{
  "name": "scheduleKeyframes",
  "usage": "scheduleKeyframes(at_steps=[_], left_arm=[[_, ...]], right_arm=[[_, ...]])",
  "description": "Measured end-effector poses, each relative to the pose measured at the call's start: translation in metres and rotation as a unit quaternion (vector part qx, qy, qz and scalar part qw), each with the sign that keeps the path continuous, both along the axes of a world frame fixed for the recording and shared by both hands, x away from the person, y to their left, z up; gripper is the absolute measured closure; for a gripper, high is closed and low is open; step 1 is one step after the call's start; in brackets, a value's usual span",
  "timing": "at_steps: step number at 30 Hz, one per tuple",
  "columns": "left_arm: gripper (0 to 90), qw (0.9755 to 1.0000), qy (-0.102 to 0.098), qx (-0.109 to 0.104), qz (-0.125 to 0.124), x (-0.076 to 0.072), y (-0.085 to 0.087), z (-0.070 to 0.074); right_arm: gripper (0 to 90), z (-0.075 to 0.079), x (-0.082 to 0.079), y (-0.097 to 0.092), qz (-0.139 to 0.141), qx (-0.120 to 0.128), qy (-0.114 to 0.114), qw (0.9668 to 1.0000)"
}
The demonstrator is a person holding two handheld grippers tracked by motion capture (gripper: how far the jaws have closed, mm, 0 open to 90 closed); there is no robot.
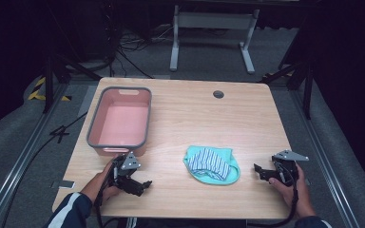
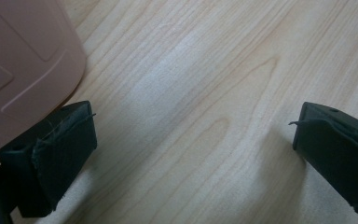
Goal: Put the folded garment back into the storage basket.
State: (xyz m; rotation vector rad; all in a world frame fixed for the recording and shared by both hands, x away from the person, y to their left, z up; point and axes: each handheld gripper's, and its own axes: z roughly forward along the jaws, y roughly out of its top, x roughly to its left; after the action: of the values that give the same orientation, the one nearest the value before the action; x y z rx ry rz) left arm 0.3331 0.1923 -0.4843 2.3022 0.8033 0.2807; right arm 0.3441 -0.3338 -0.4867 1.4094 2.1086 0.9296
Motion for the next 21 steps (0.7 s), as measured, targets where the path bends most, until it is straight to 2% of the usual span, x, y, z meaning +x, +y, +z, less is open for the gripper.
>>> scheduleKeyframes(at_steps=[13, 21], left_arm=[[0.0, 1.0, 0.0, 0.001, 0.0, -0.0003, -0.0002, 0.0], [1.2, 0.9997, 0.003, 0.006, -0.024, -0.0007, -0.0023, 0.0019]], right_arm=[[15.5, -0.0002, -0.0022, -0.0018, 0.007, 0.0, -0.001, 1.0], [17.0, 0.0027, -0.0033, -0.0007, 0.007, -0.008, 0.012, 0.9999]])
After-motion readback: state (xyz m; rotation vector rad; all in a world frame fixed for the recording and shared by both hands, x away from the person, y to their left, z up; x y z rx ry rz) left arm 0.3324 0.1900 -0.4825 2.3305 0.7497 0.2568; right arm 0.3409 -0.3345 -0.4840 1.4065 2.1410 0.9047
